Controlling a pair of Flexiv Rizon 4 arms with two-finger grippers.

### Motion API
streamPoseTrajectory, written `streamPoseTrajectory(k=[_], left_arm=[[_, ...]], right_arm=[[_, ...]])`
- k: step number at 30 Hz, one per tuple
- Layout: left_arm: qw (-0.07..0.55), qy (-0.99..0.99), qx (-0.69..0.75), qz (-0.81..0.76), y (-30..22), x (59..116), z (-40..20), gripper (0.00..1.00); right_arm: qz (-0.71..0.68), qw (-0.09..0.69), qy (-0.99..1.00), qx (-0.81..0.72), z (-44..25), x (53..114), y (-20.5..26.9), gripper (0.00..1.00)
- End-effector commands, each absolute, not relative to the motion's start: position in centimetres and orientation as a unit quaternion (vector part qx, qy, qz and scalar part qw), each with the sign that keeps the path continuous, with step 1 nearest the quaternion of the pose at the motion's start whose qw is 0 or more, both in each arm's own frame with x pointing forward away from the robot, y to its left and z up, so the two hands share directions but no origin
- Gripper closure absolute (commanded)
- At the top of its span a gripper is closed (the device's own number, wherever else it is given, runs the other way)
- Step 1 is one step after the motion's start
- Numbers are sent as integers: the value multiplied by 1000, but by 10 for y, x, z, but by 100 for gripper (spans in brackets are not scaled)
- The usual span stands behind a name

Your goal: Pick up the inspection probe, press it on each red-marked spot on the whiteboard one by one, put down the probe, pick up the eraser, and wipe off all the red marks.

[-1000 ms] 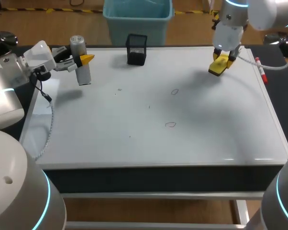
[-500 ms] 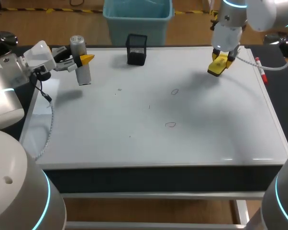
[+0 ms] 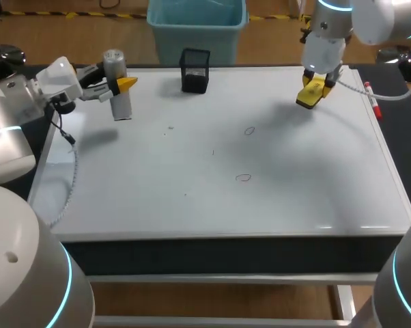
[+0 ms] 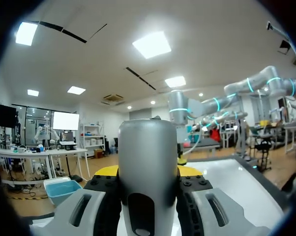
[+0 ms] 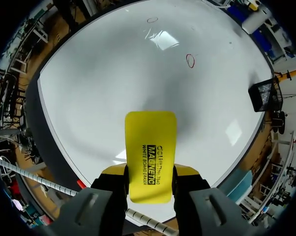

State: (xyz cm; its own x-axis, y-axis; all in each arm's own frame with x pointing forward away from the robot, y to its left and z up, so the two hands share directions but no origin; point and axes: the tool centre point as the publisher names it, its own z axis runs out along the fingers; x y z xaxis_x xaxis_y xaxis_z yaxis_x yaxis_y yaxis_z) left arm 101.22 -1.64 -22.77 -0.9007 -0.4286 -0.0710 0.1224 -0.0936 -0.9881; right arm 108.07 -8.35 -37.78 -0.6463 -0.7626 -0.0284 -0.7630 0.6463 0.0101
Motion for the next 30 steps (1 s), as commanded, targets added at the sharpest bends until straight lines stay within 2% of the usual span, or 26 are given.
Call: streamPoseTrajectory(k=[1, 12, 30], left_arm=[[169, 652, -92, -734, -43, 1025, -221, 100], [106, 651, -14, -752, -133, 1037, -203, 100], [68, 644, -27, -761, -238, 1015, -218, 100]], right_arm=[[9, 10, 907, -421, -377, 1081, -84, 100], [9, 10, 907, -421, -377, 1081, -84, 100], [9, 10, 907, -421, -377, 1081, -84, 100]])
